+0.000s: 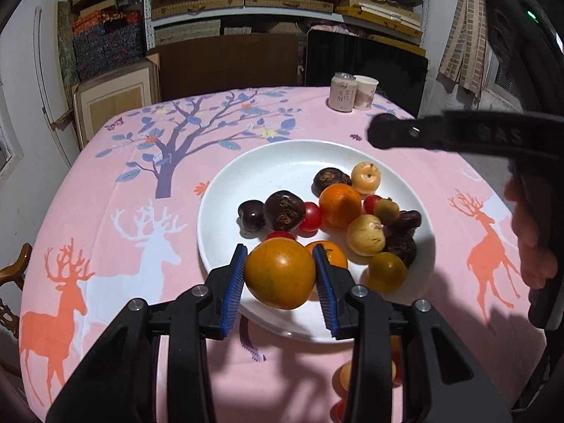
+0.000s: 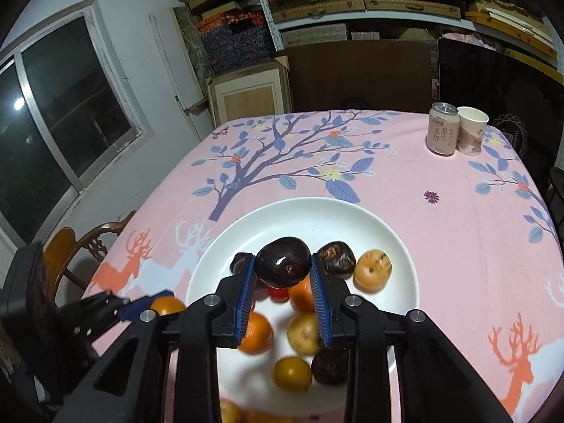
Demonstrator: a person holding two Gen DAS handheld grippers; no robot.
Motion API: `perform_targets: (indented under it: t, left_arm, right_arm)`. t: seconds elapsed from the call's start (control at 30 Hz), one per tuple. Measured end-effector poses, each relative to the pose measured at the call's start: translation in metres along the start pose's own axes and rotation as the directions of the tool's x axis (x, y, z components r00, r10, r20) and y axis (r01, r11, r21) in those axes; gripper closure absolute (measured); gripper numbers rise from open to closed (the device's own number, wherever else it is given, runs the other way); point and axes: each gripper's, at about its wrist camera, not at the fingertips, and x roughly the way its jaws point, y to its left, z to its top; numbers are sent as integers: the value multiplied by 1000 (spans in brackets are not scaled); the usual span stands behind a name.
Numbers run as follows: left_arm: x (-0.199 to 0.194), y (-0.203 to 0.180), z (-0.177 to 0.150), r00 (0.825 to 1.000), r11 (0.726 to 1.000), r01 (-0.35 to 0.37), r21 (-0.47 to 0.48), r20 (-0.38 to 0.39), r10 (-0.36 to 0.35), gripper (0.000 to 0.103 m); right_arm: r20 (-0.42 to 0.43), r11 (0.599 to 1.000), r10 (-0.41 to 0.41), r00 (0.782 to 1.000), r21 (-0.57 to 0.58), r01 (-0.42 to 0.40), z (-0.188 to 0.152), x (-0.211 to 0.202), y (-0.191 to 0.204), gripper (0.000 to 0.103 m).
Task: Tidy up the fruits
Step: 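Carry the orange fruit and plum onto the white plate and open both grippers, then grasp a red tomato with the left gripper while the right gripper grasps another red tomato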
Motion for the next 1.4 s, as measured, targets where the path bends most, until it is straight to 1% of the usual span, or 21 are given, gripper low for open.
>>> perform_targets:
  t: [0.13,0.23,0.27,0.3,0.33,0.37,0.4,0.63,0.83,0.97,1.07,1.1,1.13,1.27,1.4]
  left_arm:
    - [23,0,-3,999,1000,10,-1,-41,-10,66]
    - [33,-2,-6,999,1000,2,12,-53,-1,65]
    - [33,-2,-6,999,1000,-3,15,-46,4,61]
    - [33,-1,-5,999,1000,-11,15,-42,12,53]
    - [33,0,-5,999,1000,-14,8,-37,14,48]
    - [32,2,-4,999,1000,-16,-4,-29,16,40]
    - [29,3,-4,1000,1000,-18,-13,-19,18,36]
    - [5,-5,-5,999,1000,-24,1,24,24,33]
    - [-18,-20,-21,999,999,-22,24,43,21,28]
    - [-33,-25,-35,999,1000,-18,20,50,17,22]
    - [-42,-28,-47,999,1000,-8,16,40,8,21]
    - [-44,-30,-53,1000,1000,-3,17,30,2,16]
    - [-47,-32,-59,1000,1000,0,17,27,-1,13]
    - [-58,-39,-85,1000,999,10,37,15,-11,9]
    - [-58,-48,-115,999,996,23,86,-42,-19,8]
  right_arm:
    - [-45,1000,-29,999,8,30,11,39,-5,72]
    - [-69,999,-41,997,9,42,14,59,-7,71]
    - [-75,999,-37,996,11,38,14,64,-7,70]
    - [-82,1000,-27,996,12,28,14,68,-9,70]
    - [-89,1000,-21,996,9,22,14,71,-10,64]
    - [-94,1000,-19,995,3,19,13,73,-9,60]
    - [-88,1000,-18,996,3,18,12,71,-8,56]
    - [-54,1000,-6,999,16,7,-4,42,-6,56]
    - [-41,999,16,999,46,-14,-44,2,-5,56]
    - [-17,996,27,999,84,-25,-86,-27,-7,55]
    - [5,993,5,1000,118,-5,-118,-43,-11,48]
    - [14,991,2,1000,137,-4,-130,-49,-13,44]
    - [23,988,0,1000,154,-4,-141,-53,-14,41]
    - [43,980,-12,999,198,3,-174,-65,-19,35]
    - [31,980,-32,999,197,25,-200,-66,-19,34]
